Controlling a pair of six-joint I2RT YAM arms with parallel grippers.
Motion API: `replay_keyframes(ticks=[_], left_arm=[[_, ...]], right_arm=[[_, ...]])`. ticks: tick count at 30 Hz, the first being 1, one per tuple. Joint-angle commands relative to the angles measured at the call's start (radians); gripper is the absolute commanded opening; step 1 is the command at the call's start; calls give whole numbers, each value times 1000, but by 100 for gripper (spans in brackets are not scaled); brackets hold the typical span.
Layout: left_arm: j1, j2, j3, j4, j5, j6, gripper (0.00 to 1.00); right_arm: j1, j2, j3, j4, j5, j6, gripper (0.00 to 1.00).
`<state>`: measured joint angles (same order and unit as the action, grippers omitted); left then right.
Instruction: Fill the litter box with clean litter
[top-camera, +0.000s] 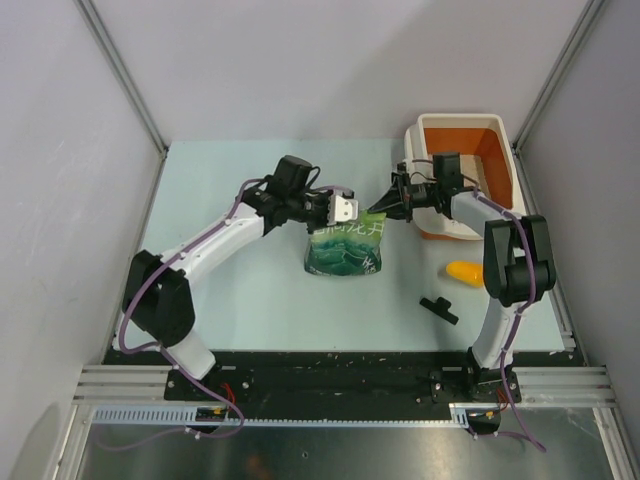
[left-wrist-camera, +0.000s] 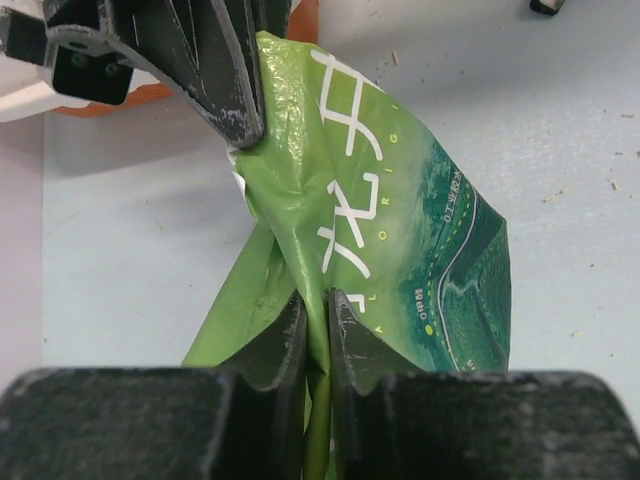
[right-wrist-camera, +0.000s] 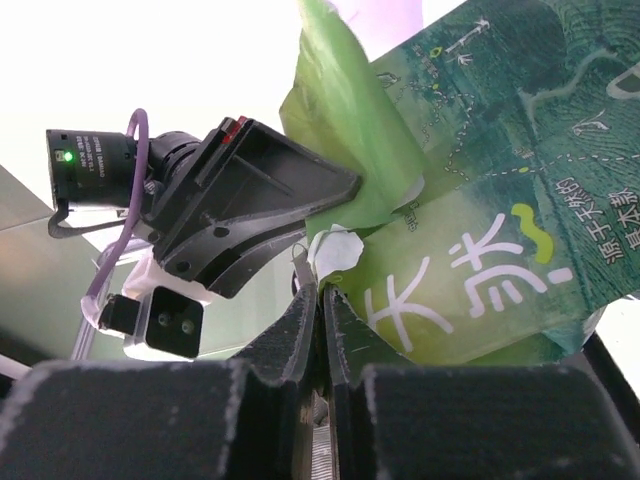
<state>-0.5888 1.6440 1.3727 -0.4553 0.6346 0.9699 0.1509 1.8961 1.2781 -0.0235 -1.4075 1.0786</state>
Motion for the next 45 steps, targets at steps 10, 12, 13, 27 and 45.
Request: replay_keyframes(ticks=[10, 12, 13, 27, 45], left_arm=[[73, 56, 111, -45, 36, -249, 8], [75, 57, 111, -45, 42, -254, 8], [76, 59, 112, -45, 43, -270, 9], [121, 106, 161, -45, 108, -404, 9], [133, 125, 183, -45, 132, -454, 10]], right_arm=[[-258, -205, 92, 418, -2, -423, 38], [-231, -238, 96, 323, 13, -726, 42], [-218, -276, 121, 110, 43, -866, 45], [116, -390, 78, -420, 464, -2290, 59], [182, -273, 78, -529, 446, -2499, 59]])
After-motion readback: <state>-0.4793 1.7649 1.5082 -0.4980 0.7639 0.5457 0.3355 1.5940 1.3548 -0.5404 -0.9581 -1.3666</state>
